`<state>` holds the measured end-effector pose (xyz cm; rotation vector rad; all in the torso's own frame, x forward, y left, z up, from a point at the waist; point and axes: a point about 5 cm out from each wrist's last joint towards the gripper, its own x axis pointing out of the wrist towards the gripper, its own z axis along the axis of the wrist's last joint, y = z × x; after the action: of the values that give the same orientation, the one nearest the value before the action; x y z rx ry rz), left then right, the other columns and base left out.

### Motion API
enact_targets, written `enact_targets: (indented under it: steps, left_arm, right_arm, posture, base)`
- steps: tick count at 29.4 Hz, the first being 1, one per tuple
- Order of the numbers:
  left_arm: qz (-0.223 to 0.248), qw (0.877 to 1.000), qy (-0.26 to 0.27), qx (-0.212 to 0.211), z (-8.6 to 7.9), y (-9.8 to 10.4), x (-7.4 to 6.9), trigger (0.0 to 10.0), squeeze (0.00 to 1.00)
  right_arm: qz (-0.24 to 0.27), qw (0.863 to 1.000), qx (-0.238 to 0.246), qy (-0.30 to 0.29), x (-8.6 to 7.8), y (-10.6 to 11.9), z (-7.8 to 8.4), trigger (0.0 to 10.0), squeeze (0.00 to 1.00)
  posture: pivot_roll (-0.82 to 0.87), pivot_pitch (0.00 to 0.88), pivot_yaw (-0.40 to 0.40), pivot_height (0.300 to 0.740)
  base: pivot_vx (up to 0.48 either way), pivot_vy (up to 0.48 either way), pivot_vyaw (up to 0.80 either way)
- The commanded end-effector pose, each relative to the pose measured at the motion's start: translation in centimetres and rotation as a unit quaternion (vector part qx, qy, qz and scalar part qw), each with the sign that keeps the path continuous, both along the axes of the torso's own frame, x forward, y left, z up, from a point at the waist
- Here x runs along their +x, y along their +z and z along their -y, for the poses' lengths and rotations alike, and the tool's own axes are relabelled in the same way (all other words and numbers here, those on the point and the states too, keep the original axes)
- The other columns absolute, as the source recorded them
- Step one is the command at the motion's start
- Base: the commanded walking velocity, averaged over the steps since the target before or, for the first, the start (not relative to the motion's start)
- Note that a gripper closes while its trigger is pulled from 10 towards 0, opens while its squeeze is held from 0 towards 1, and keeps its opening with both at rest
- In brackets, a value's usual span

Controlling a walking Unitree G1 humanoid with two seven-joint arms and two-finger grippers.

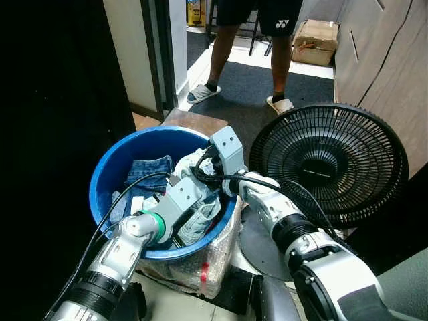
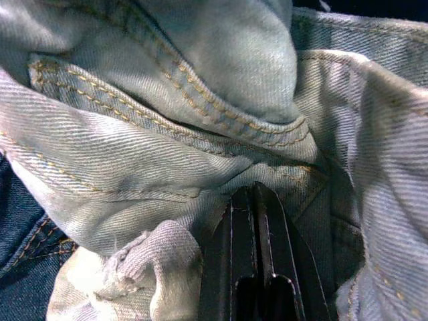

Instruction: Clothes washing

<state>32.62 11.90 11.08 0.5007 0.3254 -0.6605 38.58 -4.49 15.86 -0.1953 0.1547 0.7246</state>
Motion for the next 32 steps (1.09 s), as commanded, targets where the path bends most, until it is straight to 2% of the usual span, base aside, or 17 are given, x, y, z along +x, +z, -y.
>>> enact_targets:
  steps: [1, 2, 5, 7, 12, 13, 15, 16, 32]
  left_arm:
    - [-0.031, 0.999, -0.001, 0.012, -0.2, -1.4, -0.6, 10.0, 0.0]
    - [-0.031, 0.999, -0.001, 0.012, -0.3, -1.4, -0.6, 10.0, 0.0]
    - [-0.031, 0.999, 0.0, 0.012, -0.3, -1.4, -0.6, 10.0, 0.0]
    - [-0.031, 0.999, 0.002, 0.012, -0.3, -1.4, -0.6, 10.0, 0.0]
    - [-0.03, 0.999, 0.003, 0.012, -0.4, -1.4, -0.6, 10.0, 0.0]
    - [-0.03, 0.999, 0.003, 0.013, -0.4, -1.4, -0.6, 10.0, 0.0]
    - [-0.03, 0.999, 0.003, 0.012, -0.4, -1.4, -0.6, 10.0, 0.0]
    - [-0.03, 0.999, 0.003, 0.013, -0.4, -1.4, -0.6, 10.0, 0.0]
    - [-0.032, 0.999, -0.001, 0.013, -0.3, -1.4, -0.6, 10.0, 0.0]
  right_arm:
    - [-0.065, 0.998, -0.021, -0.015, -0.6, -2.8, 1.4, 10.0, 0.0]
    - [-0.085, 0.996, -0.005, -0.004, -0.7, -2.9, 1.3, 10.0, 0.0]
    - [-0.098, 0.995, 0.011, 0.008, -0.8, -2.9, 1.3, 10.0, 0.0]
    - [-0.118, 0.991, 0.049, 0.046, -1.0, -2.6, 0.8, 10.0, 0.0]
    - [-0.123, 0.988, 0.053, 0.075, -1.4, -2.8, 0.3, 10.0, 0.0]
    - [-0.124, 0.988, 0.05, 0.076, -1.5, -2.9, 0.2, 7.3, 0.0]
    - [-0.128, 0.988, 0.05, 0.076, -1.6, -3.0, 0.1, 7.3, 0.0]
    - [-0.131, 0.987, 0.051, 0.074, -1.6, -3.2, 0.1, 0.0, 0.0]
    - [-0.14, 0.985, 0.07, 0.073, -1.8, -3.5, 0.3, 0.0, 0.0]
  posture:
    - [0.12, 0.081, -0.003, 0.471]
    - [0.13, 0.082, -0.004, 0.471]
    - [0.13, 0.082, -0.005, 0.471]
    - [0.13, 0.08, -0.007, 0.471]
    - [0.14, 0.079, -0.008, 0.471]
    - [0.14, 0.079, -0.008, 0.471]
    - [0.14, 0.079, -0.008, 0.471]
    - [0.14, 0.079, -0.008, 0.471]
    - [0.13, 0.072, -0.001, 0.471]
  base:
    - [0.0, 0.0, 0.0]
    - [0.0, 0.0, 0.0]
    - [0.0, 0.0, 0.0]
    - [0.0, 0.0, 0.0]
    - [0.0, 0.0, 0.0]
    - [0.0, 0.0, 0.0]
    - [0.0, 0.0, 0.0]
    - [0.0, 0.0, 0.0]
    - [0.0, 0.0, 0.0]
